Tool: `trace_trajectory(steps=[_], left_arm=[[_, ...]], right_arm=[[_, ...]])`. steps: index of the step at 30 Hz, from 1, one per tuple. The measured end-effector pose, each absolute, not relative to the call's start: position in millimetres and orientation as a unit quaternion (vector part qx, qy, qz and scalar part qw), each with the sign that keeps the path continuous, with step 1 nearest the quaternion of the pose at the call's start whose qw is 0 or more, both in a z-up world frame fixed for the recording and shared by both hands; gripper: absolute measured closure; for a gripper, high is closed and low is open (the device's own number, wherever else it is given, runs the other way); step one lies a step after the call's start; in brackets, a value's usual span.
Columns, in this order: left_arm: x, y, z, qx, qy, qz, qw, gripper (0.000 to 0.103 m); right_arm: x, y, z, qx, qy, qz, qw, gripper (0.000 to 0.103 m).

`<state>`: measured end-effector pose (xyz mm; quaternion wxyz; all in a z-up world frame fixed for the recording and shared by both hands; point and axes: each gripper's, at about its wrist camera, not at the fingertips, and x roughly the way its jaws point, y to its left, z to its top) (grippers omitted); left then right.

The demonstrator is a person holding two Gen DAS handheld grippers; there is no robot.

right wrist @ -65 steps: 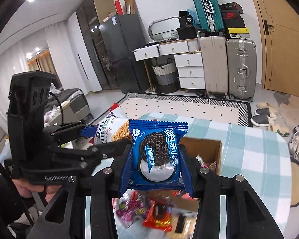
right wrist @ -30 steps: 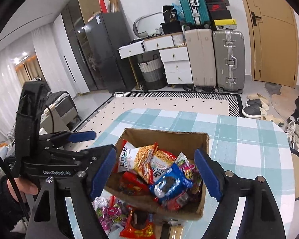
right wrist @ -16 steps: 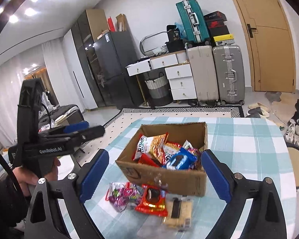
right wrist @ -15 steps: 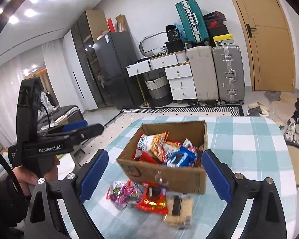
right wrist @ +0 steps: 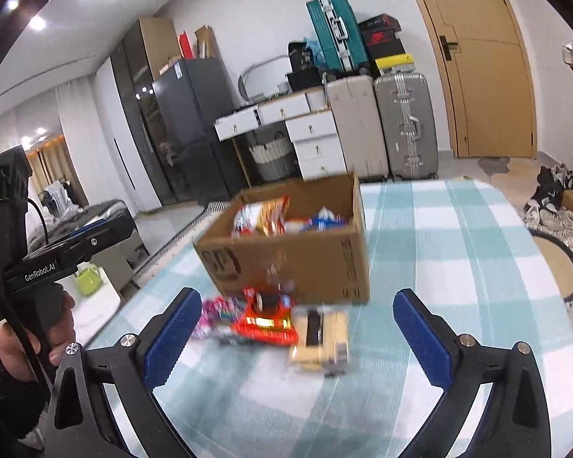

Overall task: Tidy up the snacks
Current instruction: 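Reach the right gripper to the cracker pack and close on it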

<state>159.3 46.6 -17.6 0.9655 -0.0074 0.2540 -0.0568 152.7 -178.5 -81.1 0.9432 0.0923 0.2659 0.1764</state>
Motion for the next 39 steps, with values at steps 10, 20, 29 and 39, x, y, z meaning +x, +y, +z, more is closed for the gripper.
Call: trace_trajectory(steps=[10,20,29,39], left_arm=[[146.2,53.1,-77.6,-0.005,0.234,-0.026,0.972,0.0],[157.6,63.4,-108.0,-0.025,0.254,-0.015,0.967,0.0],[154.5,73.0,-109.3,-0.05,0.234,-0.017,0.971,0.0],[161.1,79.4,-112.9,-0.067,0.256,-0.013,0.964,0.0]], right_arm=[[163.1,-162.3,-130.0,0.058,0.343,0.149,0.926,0.001],[200.5,-144.0,-161.0,0.029,0.418,0.139,0.897,0.001],[230.9,-131.1,-170.3,-0.013,0.449,0.127,0.884,0.003],[231.7,-128.7,-167.7,-0.04,0.433,0.117,0.893,0.045]])
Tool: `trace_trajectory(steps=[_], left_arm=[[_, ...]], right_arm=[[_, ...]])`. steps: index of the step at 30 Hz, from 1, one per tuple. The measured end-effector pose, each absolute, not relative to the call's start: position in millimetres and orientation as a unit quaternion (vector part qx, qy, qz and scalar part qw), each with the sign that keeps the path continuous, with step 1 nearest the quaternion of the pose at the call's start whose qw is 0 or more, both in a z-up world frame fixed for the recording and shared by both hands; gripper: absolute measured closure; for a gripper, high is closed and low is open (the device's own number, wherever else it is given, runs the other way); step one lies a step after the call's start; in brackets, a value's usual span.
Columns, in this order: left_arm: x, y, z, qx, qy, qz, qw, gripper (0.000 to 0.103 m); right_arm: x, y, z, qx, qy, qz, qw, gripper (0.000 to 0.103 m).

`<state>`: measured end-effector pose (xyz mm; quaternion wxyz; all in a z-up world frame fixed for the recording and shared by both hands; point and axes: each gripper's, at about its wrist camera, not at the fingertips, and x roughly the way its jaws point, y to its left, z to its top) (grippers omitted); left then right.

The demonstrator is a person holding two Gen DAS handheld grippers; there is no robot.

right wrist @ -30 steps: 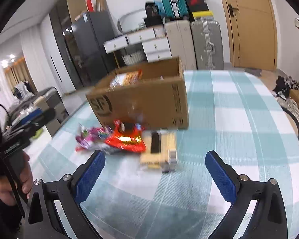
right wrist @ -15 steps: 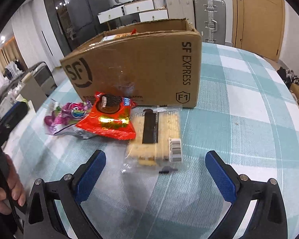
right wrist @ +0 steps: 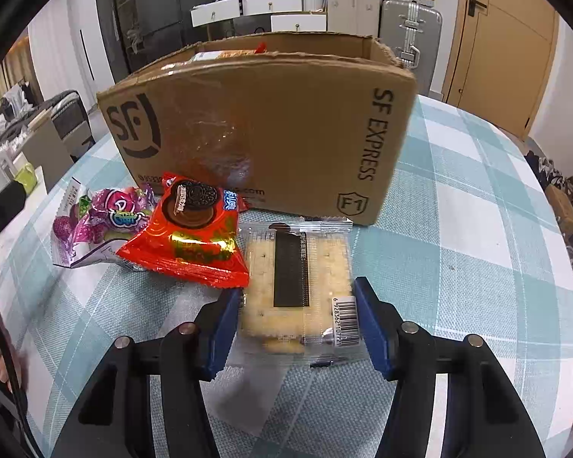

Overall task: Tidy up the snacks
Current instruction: 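Reach the right gripper to the cracker pack and close on it, then grasp the purple candy bag with the left gripper while right holds the cracker pack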

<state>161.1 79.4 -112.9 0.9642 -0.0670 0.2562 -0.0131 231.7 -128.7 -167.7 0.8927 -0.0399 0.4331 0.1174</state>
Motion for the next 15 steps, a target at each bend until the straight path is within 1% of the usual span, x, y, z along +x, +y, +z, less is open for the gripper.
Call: trace_trajectory(steps=[4,11,15], left_arm=[[157.2,79.6,-112.3,-0.066,0.252,-0.01,0.965,0.0],[158.0,75.3,-112.7,-0.056,0.252,-0.007,0.966,0.0],[160.1,74.8,-114.4,-0.053,0.259,-0.004,0.964,0.0]], right_arm=[[223.5,-145.5,-163.2,0.002,0.42,0.129,0.899,0.045],[190.6,-181.7,-140.4,0.079,0.341,0.124,0.928,0.045],[181.8,-189.0,-133.2,0.092,0.313,0.127,0.937,0.045]])
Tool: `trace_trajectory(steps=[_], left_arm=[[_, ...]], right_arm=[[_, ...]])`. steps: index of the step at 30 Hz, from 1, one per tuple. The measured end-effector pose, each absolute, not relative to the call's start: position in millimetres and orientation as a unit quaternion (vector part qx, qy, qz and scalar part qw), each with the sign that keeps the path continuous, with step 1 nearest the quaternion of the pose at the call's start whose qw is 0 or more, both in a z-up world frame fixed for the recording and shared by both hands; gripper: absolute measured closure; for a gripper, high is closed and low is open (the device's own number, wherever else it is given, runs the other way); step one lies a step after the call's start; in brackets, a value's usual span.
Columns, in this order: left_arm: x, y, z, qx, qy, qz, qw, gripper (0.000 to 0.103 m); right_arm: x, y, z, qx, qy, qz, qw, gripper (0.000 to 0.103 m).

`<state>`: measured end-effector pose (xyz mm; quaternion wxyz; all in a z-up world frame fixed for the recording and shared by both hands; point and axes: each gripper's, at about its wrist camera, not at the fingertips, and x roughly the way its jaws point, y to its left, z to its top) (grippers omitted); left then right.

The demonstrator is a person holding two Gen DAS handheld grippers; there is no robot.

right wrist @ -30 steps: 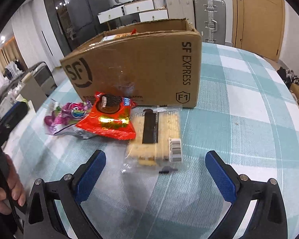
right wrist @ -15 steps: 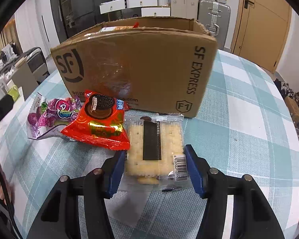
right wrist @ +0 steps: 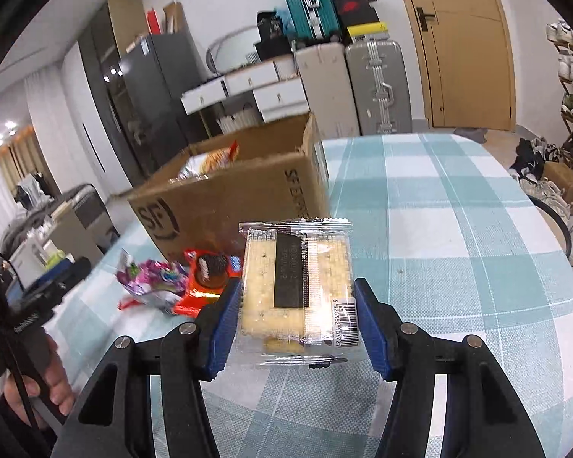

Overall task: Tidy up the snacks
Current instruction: 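Grasp the purple candy bag with the left gripper while right holds the cracker pack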

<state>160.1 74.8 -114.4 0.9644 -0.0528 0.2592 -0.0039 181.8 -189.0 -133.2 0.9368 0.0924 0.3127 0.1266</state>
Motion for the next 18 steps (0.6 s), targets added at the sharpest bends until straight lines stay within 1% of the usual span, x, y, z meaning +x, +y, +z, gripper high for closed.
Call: trace_trajectory(steps=[3,6,10,18], left_arm=[[167.0,78.7,-118.5,-0.062,0.278,-0.003,0.959,0.0],[181.0,90.9,-128.1,-0.09,0.313,0.005,0.946,0.0],[182.6,98.4,-133.4,-0.124,0.318,-0.031,0.939,0.0],[183.1,52.1,-132.0,-0.073,0.307,-0.122,0.941,0.0]], right_arm=[[172.3,-191.7,-127.6,0.099,0.289,0.135,0.943,0.045],[163.5,-194.2,-124.3,0.102,0.273,0.136,0.947,0.044],[159.8,-196.4,-122.9,0.108,0.266,0.147,0.947,0.044],[158.8,-203.8,-123.5,0.127,0.256,0.158,0.945,0.044]])
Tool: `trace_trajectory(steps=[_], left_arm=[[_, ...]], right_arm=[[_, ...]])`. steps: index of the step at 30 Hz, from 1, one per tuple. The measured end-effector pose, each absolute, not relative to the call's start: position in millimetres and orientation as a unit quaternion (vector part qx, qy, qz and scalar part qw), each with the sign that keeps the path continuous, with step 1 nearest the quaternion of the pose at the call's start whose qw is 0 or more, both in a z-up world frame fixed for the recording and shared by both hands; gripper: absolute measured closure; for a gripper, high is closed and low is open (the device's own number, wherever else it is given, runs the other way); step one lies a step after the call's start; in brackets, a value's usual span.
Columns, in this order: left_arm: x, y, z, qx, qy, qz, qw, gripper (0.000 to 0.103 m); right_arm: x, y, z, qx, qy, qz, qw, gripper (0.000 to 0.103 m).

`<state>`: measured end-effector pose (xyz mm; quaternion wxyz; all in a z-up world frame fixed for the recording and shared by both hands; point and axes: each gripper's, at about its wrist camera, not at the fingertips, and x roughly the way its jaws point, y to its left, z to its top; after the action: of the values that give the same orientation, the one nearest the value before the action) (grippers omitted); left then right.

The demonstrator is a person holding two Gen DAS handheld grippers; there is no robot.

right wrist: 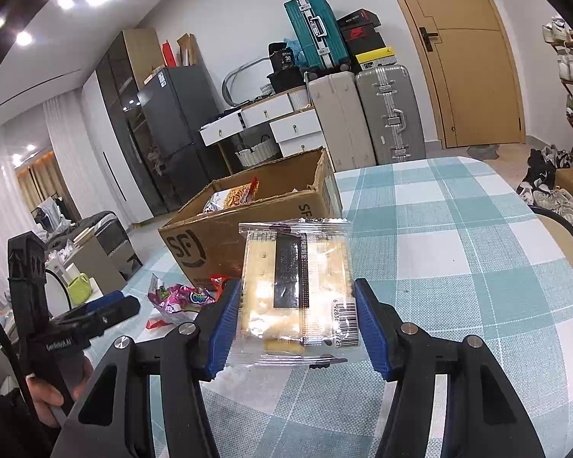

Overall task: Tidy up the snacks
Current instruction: 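Grasp the purple candy bag with the left gripper while right holds the cracker pack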

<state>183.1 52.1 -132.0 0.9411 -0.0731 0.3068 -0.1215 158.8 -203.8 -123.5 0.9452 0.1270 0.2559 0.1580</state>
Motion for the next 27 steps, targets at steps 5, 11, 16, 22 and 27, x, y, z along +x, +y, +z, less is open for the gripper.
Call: trace_trajectory(steps=[5,11,16,22,27], left_arm=[[198.3,30.3,-134.3,-0.072,0.314,-0.141,0.936,0.0],[216.2,14.4,-139.6,-0.062,0.332,-0.148,0.93,0.001],[229.3,18.4,-146.2,-0.086,0.345,-0.157,0.921,0.033],[234.6,23.6,-155.6,-0.106,0.364,-0.177,0.908,0.059],[236.8,24.2,-161.0,-0.107,0.369,-0.178,0.906,0.06]], right_arm=[[157.5,-206.3,-123.9,0.134,0.251,0.16,0.945,0.044],[157.8,-206.7,-124.2,0.137,0.25,0.16,0.945,0.044],[158.3,-210.0,-125.5,0.147,0.252,0.159,0.943,0.044],[159.3,-210.9,-125.5,0.15,0.254,0.16,0.942,0.044],[159.8,-212.4,-125.9,0.152,0.255,0.159,0.942,0.044]])
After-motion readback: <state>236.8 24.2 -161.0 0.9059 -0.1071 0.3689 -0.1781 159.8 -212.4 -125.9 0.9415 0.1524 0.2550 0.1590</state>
